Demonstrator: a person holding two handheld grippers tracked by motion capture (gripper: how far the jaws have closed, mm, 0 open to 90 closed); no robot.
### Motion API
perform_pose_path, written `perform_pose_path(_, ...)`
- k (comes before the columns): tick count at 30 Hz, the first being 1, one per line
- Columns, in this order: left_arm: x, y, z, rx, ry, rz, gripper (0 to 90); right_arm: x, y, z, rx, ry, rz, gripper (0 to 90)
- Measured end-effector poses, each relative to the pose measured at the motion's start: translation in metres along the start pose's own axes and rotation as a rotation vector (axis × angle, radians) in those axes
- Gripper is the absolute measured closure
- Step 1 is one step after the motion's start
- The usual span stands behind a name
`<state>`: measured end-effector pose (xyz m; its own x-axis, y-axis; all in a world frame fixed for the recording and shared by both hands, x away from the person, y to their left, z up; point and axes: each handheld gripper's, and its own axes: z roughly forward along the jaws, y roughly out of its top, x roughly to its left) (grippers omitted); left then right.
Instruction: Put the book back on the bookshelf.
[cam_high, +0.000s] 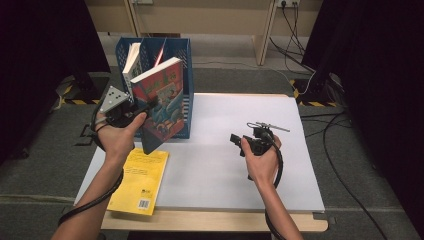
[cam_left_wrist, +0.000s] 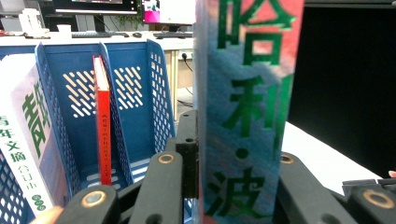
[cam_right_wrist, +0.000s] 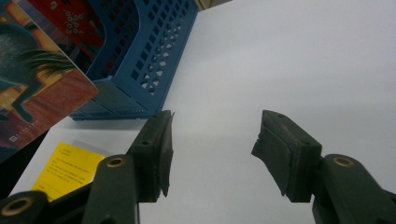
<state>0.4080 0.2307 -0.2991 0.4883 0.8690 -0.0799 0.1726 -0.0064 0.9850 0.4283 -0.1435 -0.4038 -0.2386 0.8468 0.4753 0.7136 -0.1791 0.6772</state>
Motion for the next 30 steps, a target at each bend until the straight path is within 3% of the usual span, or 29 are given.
perform_pose_path(4, 0.001, 0.002, 0.001, -0.002, 0.004, 0.001, 74.3, 0.001, 0.004, 0.002, 0.094, -0.013, 0.036, 45.7)
perform_pose_path(8, 0.002, 0.004, 0.002, -0.005, 0.006, 0.0, 74.3, 0.004, 0.006, 0.005, 0.12, -0.015, 0.018, 46.3)
perform_pose_path(11, 0.002, 0.007, 0.003, -0.007, 0.007, 0.001, 74.3, 0.004, 0.007, 0.006, 0.194, -0.003, 0.063, 51.5)
perform_pose_path(13, 0.002, 0.009, 0.004, -0.009, 0.009, 0.003, 74.3, 0.004, 0.008, 0.006, 0.207, 0.007, 0.072, 52.2)
perform_pose_path(16, 0.003, 0.011, 0.006, -0.01, 0.013, 0.006, 74.3, 0.005, 0.007, 0.007, 0.178, 0.022, 0.043, 51.9)
perform_pose_path(23, 0.005, 0.015, 0.01, -0.013, 0.02, 0.009, 74.3, 0.007, -0.001, 0.013, 0.106, -0.082, -0.105, 53.8)
perform_pose_path(26, 0.006, 0.017, 0.013, -0.008, 0.022, 0.008, 74.3, 0.006, -0.003, 0.014, 0.122, -0.114, -0.151, 54.9)
perform_pose_path(30, 0.008, 0.018, 0.016, -0.006, 0.021, 0.0, 74.3, 0.006, -0.004, 0.013, 0.172, -0.117, -0.156, 61.8)
